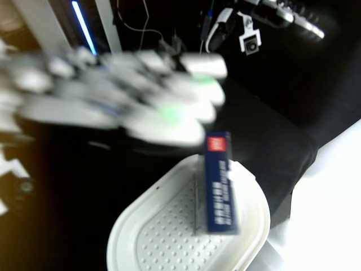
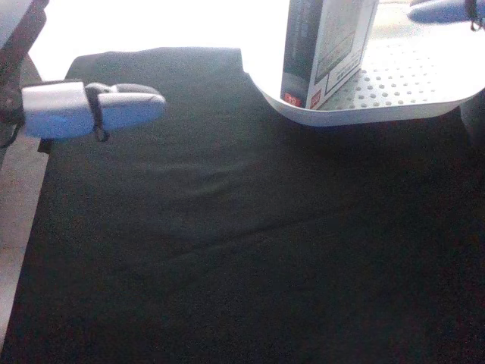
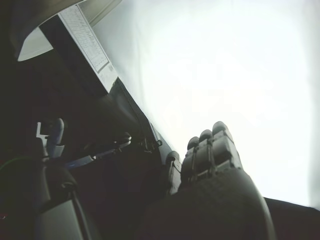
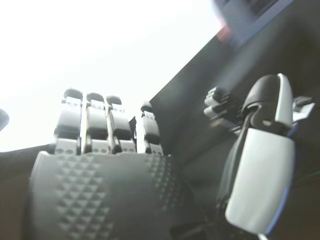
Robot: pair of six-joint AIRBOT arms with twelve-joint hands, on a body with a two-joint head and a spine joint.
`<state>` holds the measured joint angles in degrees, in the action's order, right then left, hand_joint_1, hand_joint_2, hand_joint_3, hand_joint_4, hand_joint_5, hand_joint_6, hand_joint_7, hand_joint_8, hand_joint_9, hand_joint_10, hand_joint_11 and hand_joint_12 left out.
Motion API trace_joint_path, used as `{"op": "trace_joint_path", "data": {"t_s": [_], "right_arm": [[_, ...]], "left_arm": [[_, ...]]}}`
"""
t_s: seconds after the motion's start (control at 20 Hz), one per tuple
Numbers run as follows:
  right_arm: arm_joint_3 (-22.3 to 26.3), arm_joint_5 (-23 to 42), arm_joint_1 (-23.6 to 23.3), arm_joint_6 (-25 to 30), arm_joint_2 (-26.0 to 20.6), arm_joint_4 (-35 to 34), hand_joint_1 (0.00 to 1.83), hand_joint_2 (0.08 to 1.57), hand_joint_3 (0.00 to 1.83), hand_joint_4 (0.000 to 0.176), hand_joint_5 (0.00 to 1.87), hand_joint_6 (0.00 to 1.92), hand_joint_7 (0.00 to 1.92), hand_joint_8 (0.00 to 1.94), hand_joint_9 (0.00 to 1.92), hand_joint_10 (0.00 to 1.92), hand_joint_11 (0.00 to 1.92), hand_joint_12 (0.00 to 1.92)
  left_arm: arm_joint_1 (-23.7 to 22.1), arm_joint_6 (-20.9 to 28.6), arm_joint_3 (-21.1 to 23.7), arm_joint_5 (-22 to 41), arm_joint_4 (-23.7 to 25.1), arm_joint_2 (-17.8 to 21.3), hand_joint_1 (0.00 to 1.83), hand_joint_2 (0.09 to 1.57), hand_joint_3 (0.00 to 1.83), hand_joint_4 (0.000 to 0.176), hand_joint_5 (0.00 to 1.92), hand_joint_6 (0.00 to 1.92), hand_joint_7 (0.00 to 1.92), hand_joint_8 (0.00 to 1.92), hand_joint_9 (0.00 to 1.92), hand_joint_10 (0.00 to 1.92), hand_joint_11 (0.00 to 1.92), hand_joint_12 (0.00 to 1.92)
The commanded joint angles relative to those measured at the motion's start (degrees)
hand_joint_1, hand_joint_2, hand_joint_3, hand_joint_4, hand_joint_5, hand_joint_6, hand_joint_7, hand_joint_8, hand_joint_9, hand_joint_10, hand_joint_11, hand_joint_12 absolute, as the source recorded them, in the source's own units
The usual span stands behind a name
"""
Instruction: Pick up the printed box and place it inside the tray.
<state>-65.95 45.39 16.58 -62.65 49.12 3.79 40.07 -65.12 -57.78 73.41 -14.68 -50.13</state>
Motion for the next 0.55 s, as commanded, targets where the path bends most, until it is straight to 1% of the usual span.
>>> {"op": "trace_joint_path", "data": {"t_s": [0.0, 0.05, 0.1, 0.15, 0.2, 0.25, 0.3, 0.35, 0.4, 0.5], "right_arm": [[0.26, 8.5, -0.11, 0.03, -0.43, -1.27, 0.64, 0.71, 0.0, 0.176, 0.0, 0.0, 0.0, 0.0, 0.06, 0.02, 0.11, 0.05], [0.54, 10.3, 1.33, 0.37, -0.74, -2.14, 0.6, 0.7, 0.0, 0.176, 0.0, 0.0, 0.0, 0.0, 0.14, 0.01, 0.22, 0.11], [0.65, 12.12, 2.54, 1.5, -0.95, -2.52, 0.55, 0.7, 0.0, 0.176, 0.0, 0.0, 0.0, 0.0, 0.19, 0.02, 0.3, 0.15], [0.54, 15.34, 4.71, 4.82, -1.28, -3.06, 0.54, 0.69, 0.0, 0.176, 0.0, 0.0, 0.0, 0.0, 0.19, 0.02, 0.33, 0.17], [0.4, 17.91, 6.43, 7.44, -1.44, -3.57, 0.62, 0.69, 0.0, 0.176, 0.0, 0.0, 0.0, 0.0, 0.19, 0.01, 0.35, 0.18], [0.17, 20.32, 8.46, 10.22, -1.46, -3.93, 0.69, 0.66, 0.0, 0.176, 0.0, 0.0, 0.01, 0.0, 0.14, 0.0, 0.26, 0.24], [0.03, 23.84, 11.37, 12.07, -1.44, -5.25, 0.71, 0.64, 0.0, 0.176, 0.0, 0.0, 0.02, 0.0, 0.12, 0.0, 0.2, 0.35], [0.17, 25.02, 12.18, 12.16, -1.47, -5.64, 0.72, 0.63, 0.0, 0.176, 0.0, 0.0, 0.03, 0.0, 0.13, 0.0, 0.13, 0.52], [0.54, 27.97, 14.25, 12.17, -1.5, -6.84, 0.74, 0.67, 0.0, 0.176, 0.0, 0.0, 0.02, 0.0, 0.12, 0.0, 0.02, 0.66], [1.1, 32.01, 16.95, 12.62, -1.48, -7.89, 0.79, 0.71, 0.0, 0.176, 0.0, 0.0, 0.0, 0.0, 0.12, 0.0, 0.0, 0.57]], "left_arm": [[-0.12, 0.16, 0.28, 8.71, -0.22, 0.65, 0.77, 0.84, 0.01, 0.176, 0.0, 0.0, 0.0, 0.0, 0.0, 0.0, 0.0, 0.0], [0.75, 0.16, 0.59, 10.13, -0.35, 0.72, 0.81, 0.84, 0.01, 0.176, 0.0, 0.0, 0.0, 0.0, 0.0, 0.0, 0.0, 0.0], [1.38, 0.16, 0.85, 11.23, -0.4, 0.79, 0.82, 0.83, 0.0, 0.164, 0.15, 0.02, 0.0, 0.0, 0.0, 0.0, 0.0, 0.0], [2.36, 0.16, 1.43, 13.16, -0.52, 1.01, 0.8, 0.82, 0.0, 0.174, 0.17, 0.02, 0.0, 0.0, 0.0, 0.0, 0.0, 0.0], [3.15, 0.15, 1.93, 14.43, -0.52, 1.28, 0.8, 0.79, 0.0, 0.176, 0.03, 0.0, 0.0, 0.0, 0.0, 0.0, 0.0, 0.0], [3.82, 0.14, 2.38, 15.58, -0.54, 1.6, 0.78, 0.76, 0.0, 0.176, 0.01, 0.0, 0.0, 0.0, 0.0, 0.0, 0.0, 0.0], [4.47, 0.13, 2.75, 17.01, -0.57, 2.03, 0.77, 0.73, 0.0, 0.176, 0.0, 0.0, 0.0, 0.0, 0.0, 0.0, 0.0, 0.0], [4.58, 0.12, 2.83, 17.37, -0.57, 2.14, 0.75, 0.73, 0.0, 0.176, 0.0, 0.0, 0.0, 0.0, 0.0, 0.0, 0.0, 0.0], [4.97, 0.06, 3.0, 18.44, -0.56, 2.38, 0.78, 0.72, 0.0, 0.176, 0.0, 0.0, 0.0, 0.0, 0.0, 0.0, 0.0, 0.0], [5.65, -0.99, 3.81, 20.29, -0.55, 3.0, 0.77, 0.73, 0.0, 0.176, 0.0, 0.0, 0.0, 0.0, 0.0, 0.0, 0.0, 0.0]]}}
